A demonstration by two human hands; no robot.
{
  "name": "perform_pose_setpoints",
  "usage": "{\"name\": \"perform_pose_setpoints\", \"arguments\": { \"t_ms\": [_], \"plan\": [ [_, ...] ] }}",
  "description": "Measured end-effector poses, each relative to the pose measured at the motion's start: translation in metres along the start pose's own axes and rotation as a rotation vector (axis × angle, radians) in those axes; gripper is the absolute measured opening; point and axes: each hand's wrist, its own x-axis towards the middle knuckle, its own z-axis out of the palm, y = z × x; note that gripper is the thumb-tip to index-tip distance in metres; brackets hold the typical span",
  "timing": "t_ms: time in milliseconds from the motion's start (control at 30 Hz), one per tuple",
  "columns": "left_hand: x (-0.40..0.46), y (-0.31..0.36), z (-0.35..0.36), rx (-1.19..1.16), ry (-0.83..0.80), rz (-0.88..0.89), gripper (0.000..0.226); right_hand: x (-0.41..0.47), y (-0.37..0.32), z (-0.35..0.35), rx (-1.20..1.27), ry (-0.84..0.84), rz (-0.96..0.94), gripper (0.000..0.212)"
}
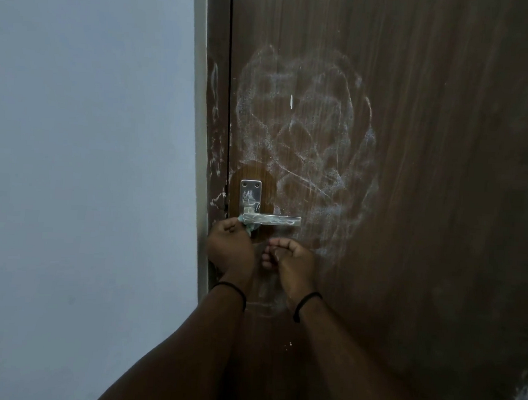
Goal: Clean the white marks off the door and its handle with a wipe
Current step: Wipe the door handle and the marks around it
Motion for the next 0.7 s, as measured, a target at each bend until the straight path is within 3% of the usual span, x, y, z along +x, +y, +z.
{"name": "perform_pose_setpoints", "arguments": {
  "t_ms": [200, 367, 533, 700],
  "plan": [
    [0.005, 0.001, -0.007, 0.007, -0.272, 0.023, 0.015, 0.006, -0.003, 0.027, -0.097, 0.048, -0.113, 0.022],
    [0.009, -0.002, -0.018, 0.006, -0.385, 0.006, 0.016, 0.001, -0.007, 0.031, -0.063, 0.117, -0.047, 0.011],
    [0.013, -0.014, -0.043, 0.075, -0.373, 0.119, 0.013, -0.011, -0.008, 0.047, -0.146, 0.083, -0.056, 0.016],
    [0.01, -0.006, -0.056, 0.027, -0.361, 0.065, 0.018, -0.026, -0.013, 0.052, -0.086, 0.038, -0.047, 0.013]
  ]
}}
